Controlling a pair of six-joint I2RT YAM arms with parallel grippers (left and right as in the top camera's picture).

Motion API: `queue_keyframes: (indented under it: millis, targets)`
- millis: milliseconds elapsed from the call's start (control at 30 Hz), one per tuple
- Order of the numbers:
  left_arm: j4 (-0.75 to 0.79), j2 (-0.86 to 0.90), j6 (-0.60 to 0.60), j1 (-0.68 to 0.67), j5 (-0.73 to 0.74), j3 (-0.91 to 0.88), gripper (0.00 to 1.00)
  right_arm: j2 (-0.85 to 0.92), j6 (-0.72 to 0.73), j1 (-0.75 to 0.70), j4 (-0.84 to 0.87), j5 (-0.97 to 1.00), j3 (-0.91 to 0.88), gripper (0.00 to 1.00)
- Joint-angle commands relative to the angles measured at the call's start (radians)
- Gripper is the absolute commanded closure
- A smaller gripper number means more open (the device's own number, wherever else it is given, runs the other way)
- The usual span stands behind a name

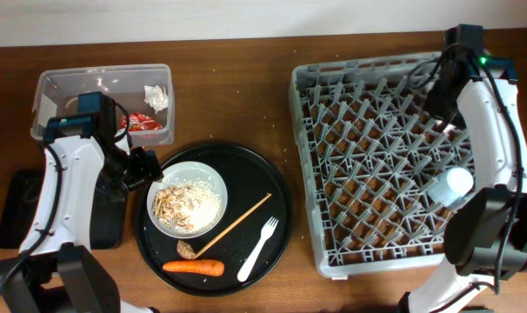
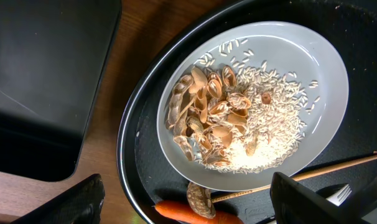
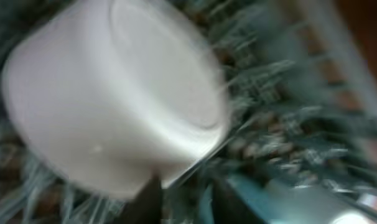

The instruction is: Sort waste into correct bins and load items into the dishwasher rack

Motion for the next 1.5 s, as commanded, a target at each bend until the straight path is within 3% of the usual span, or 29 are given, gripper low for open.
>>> queue_keyframes:
  millis: [0,267,433,500,533,633,733,900,1033,1467]
  targets:
    - [0.003,-0.012,-0.014,-0.002,0.011,0.005,0.15,0.015,-0.188,0.019,-0.042,-0.281,0.008,0.62]
    - [0.002,-0.012,-0.014,-0.002,0.011,0.005,0.15,0.010,-0.187,0.018,-0.121,-0.232,0.008,0.61]
    - [-0.002,-0.012,-0.013,-0.002,0.011,0.005,0.15,-0.110,-0.095,0.017,-0.162,-0.107,0.008,0.60]
    - [-0.002,-0.012,-0.013,-0.002,0.011,0.005,0.15,-0.183,-0.069,0.001,-0.199,-0.112,0.008,0.49]
    - [-0.001,-0.012,-0.013,-0.002,0.011,0.005,0.14,-0.200,-0.070,-0.012,-0.241,-0.129,0.008,0.49]
    - [-0.001,-0.012,-0.013,-0.002,0.011,0.005,0.14,-0.200,-0.070,-0.029,-0.419,-0.149,-0.012,0.54]
    - [-0.001,-0.012,-0.013,-0.002,0.011,0.005,0.14,-0.200,-0.204,-0.005,-0.476,-0.325,-0.086,0.58]
    - [-0.001,-0.012,-0.013,-0.002,0.011,0.005,0.14,-0.201,-0.205,0.115,-0.391,-0.369,-0.401,0.60]
    - [-0.001,-0.012,-0.013,-0.002,0.011,0.005,0.14,-0.201,-0.201,0.175,-0.309,-0.418,-0.517,0.60]
    - [-0.010,-0.012,-0.013,-0.002,0.011,0.005,0.14,-0.242,-0.194,0.260,-0.279,-0.416,-0.541,0.60]
